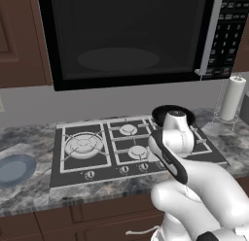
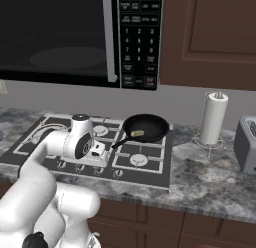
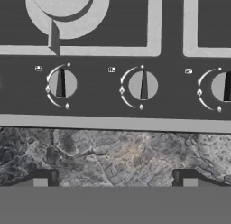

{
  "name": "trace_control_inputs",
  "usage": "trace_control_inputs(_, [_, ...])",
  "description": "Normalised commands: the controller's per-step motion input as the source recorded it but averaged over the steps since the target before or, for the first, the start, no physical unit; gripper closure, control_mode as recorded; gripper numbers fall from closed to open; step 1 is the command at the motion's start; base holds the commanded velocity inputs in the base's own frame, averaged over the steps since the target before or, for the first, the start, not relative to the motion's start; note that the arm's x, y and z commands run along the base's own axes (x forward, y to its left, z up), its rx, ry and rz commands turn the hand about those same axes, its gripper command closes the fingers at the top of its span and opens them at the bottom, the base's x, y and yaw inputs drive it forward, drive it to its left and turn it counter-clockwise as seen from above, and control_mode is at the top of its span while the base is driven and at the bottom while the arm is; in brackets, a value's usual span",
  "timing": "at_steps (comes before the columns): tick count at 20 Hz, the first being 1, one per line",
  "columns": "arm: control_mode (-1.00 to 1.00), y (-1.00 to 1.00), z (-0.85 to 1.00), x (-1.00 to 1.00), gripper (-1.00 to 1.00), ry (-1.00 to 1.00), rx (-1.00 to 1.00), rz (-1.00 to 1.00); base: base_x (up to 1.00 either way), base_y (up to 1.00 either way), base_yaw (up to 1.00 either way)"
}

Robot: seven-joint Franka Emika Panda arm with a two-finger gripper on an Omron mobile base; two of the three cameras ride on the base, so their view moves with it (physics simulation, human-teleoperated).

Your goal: Pick up the butter stick and place it in the pan. Then turn on the burner for the pan.

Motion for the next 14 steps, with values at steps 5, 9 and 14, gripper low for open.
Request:
trace_control_inputs(5, [-1.00, -0.12, -0.10, 0.17, -1.00, 0.00, 0.00, 0.03, 0.00, 0.00, 0.00])
trace_control_inputs(9, [-1.00, -0.09, -0.03, 0.14, -1.00, 0.00, 0.00, 0.03, 0.00, 0.00, 0.00])
trace_control_inputs(14, [-1.00, -0.01, -0.01, 0.16, -1.00, 0.00, 0.00, 0.02, 0.00, 0.00, 0.00])
